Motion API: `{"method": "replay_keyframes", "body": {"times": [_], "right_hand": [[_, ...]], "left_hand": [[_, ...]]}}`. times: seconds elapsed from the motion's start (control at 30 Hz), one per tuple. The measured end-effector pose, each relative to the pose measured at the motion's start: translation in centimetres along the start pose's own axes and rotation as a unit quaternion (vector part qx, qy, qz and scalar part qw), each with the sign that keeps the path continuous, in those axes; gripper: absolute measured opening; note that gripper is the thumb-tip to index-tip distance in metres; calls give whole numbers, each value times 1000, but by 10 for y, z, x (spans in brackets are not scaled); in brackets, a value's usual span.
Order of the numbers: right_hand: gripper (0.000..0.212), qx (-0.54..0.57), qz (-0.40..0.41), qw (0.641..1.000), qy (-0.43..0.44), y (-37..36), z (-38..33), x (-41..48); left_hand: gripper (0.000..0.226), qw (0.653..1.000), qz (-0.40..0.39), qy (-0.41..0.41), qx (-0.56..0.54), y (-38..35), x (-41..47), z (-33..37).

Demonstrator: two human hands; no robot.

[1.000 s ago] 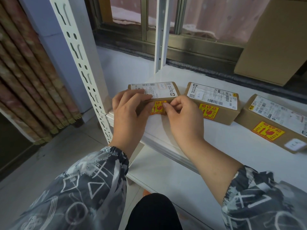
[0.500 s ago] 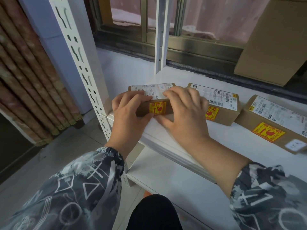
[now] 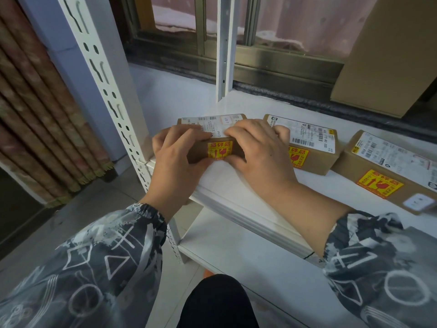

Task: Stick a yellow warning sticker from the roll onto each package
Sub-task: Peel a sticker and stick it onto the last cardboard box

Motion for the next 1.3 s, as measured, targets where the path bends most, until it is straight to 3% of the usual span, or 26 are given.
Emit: {"method": "replay_keyframes", "body": {"times": [0.33,0.63,1.3], "right_hand": [[46,28,13,1000,4,1,9,-6],[19,40,77,996,-14,1,7,-3],[15,35,96,995,-6,0,10,-6]], "left_hand": [[39,1000,1,-4,-12,1,-3,0],[15,993,46,65,-92,-4,-3,6],[19,996,74,13,-38,-6,-8,5]]}}
Point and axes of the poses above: each hand's wrist, its own x-axis towards the middle knuckle, its own y-axis out of the back of the hand, z = x × y, the point moved 3 cm from there along x, towards the middle knuckle, and after that the axes turned 9 degrees about y, right-handed, at the moved point
